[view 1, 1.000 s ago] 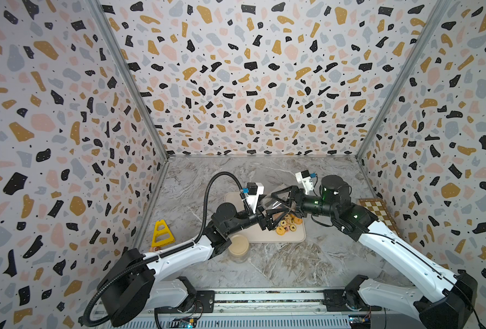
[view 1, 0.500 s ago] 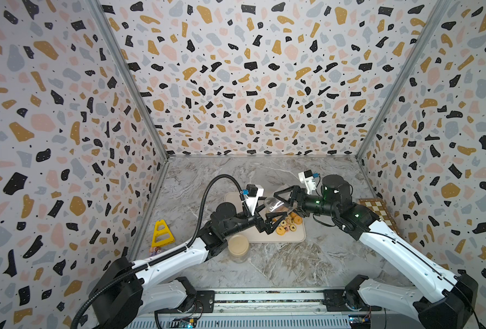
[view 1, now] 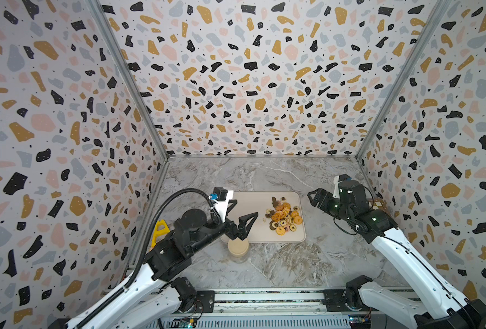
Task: Pour the cookies out of the jar
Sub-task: Place the jar at the center of the board.
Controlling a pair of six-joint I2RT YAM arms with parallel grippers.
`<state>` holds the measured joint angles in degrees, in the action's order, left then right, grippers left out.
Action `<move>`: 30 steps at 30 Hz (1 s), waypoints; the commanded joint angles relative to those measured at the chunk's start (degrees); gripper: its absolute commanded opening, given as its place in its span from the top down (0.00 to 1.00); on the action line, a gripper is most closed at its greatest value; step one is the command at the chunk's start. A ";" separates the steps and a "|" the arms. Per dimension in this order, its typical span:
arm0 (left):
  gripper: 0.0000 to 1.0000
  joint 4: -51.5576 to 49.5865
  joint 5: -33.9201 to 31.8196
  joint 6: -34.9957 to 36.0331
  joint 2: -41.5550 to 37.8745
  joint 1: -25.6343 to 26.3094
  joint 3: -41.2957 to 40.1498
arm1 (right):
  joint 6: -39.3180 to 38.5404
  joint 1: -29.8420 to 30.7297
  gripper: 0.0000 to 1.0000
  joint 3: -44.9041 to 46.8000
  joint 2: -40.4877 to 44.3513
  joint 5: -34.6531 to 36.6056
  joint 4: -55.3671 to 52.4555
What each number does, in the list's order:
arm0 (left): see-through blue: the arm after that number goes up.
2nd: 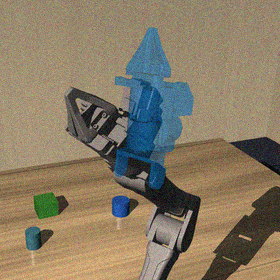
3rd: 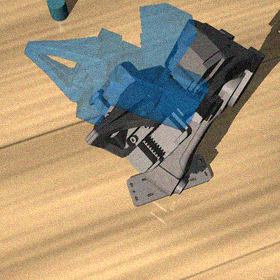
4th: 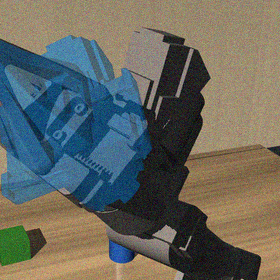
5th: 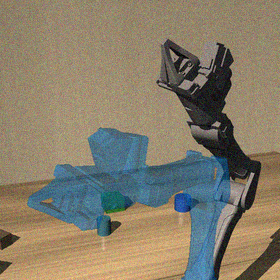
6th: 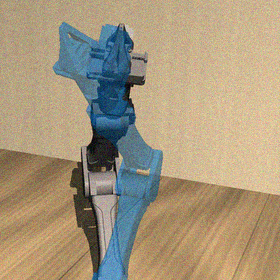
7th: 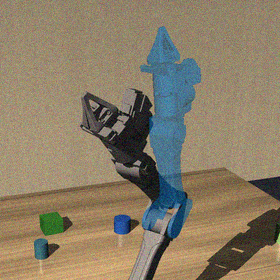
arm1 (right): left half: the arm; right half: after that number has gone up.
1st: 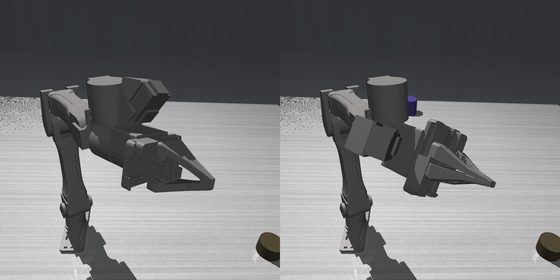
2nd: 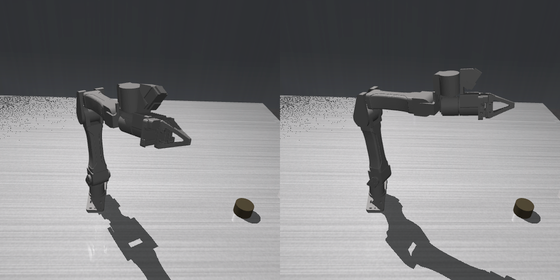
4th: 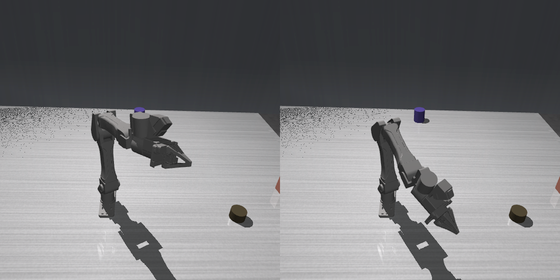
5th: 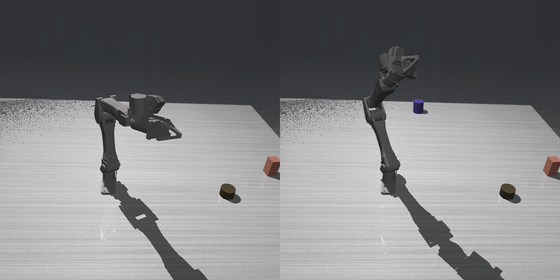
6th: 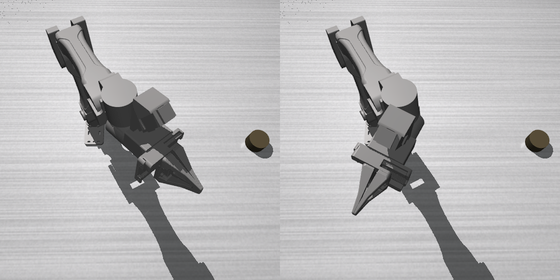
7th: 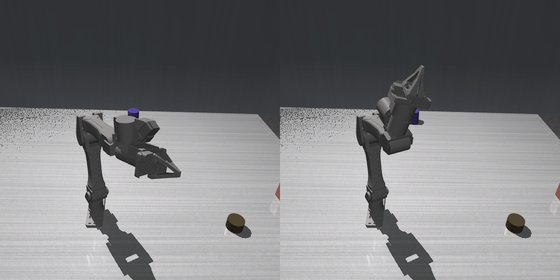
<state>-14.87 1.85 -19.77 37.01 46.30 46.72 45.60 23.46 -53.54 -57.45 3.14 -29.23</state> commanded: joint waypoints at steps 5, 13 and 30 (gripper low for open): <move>0.01 -16.93 -8.10 -4.86 -8.75 0.16 -1.59 | -1.02 -1.83 0.20 5.50 -3.91 16.52 -0.46; 0.01 -22.24 -11.17 -6.40 -10.94 0.16 -2.82 | 4.18 -1.84 0.21 15.88 -5.45 20.06 2.06; 0.01 -21.71 -8.97 -7.21 -10.08 0.12 -4.97 | 4.07 -2.11 0.14 20.06 -10.54 24.00 6.94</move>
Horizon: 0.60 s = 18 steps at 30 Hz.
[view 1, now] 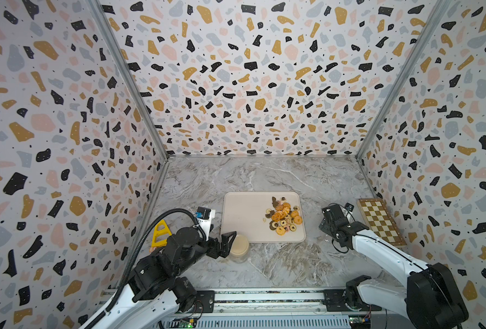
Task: Pour the cookies out of the jar
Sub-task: Place the jar at the center of the board.
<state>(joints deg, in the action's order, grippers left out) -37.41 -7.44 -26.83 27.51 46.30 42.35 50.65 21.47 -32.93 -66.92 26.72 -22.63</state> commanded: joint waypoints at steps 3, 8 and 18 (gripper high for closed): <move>0.01 0.60 -0.03 -0.11 -0.69 0.17 -0.84 | -1.94 0.06 0.07 -0.65 -1.15 -0.67 0.73; 0.01 0.19 -1.91 -1.89 0.23 0.19 -1.23 | -1.61 0.23 0.00 -0.30 -0.78 -1.38 0.17; 0.01 -2.97 -6.62 -4.45 2.18 0.09 0.63 | -0.72 2.92 0.01 -2.74 2.83 -0.62 -6.84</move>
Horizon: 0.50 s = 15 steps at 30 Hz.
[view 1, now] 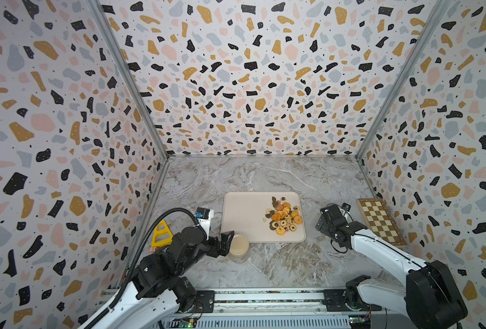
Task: Pour the cookies out of the jar
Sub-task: Place the jar at the center of the board.
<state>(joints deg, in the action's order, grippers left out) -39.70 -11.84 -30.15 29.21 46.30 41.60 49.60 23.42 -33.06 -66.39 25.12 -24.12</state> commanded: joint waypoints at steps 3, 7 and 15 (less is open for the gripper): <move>0.01 -0.77 -2.32 -1.18 1.02 0.18 1.51 | 1.26 1.18 0.01 -4.91 3.34 1.41 -10.23; 0.01 -0.71 -2.59 -1.40 0.50 0.19 1.47 | 0.26 1.54 0.01 -5.59 7.17 1.34 -12.46; 0.01 -1.98 -5.39 -1.53 -1.03 0.15 1.35 | 0.88 7.27 0.01 -15.04 12.31 5.09 -24.23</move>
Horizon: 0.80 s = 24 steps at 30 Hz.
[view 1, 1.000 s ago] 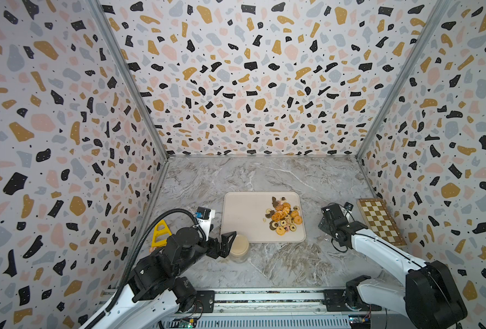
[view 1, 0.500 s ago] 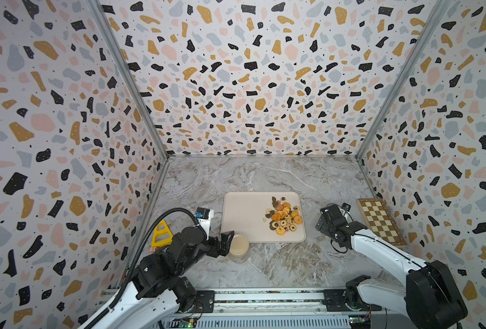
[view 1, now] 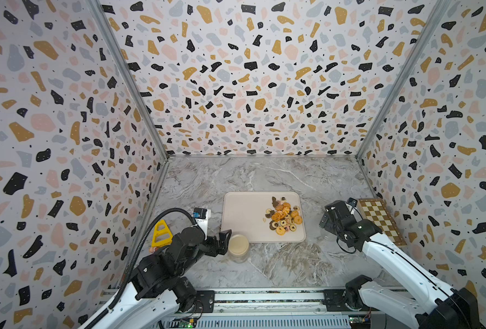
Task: Pour the cookies out of the jar
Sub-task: Place the jar at the center of the board, then pick up the jar from the center of the board.
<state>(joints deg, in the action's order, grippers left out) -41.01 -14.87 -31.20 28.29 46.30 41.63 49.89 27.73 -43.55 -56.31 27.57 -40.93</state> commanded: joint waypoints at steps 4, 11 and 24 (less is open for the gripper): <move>0.01 -2.11 -2.94 -0.92 1.71 0.10 2.17 | 6.01 10.87 0.01 -13.09 0.62 7.40 -17.97; 0.01 -5.40 -5.40 -6.46 5.64 -1.42 2.91 | 3.97 29.30 0.01 -20.04 -2.37 2.17 -16.29; 0.01 -1.33 32.10 -11.12 14.66 -37.79 -0.39 | -6.39 51.65 0.00 -26.61 -22.21 -9.00 5.14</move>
<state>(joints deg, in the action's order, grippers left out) -44.66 7.03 -41.21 41.65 11.16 42.35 47.05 78.91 -66.81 -75.68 20.93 -39.64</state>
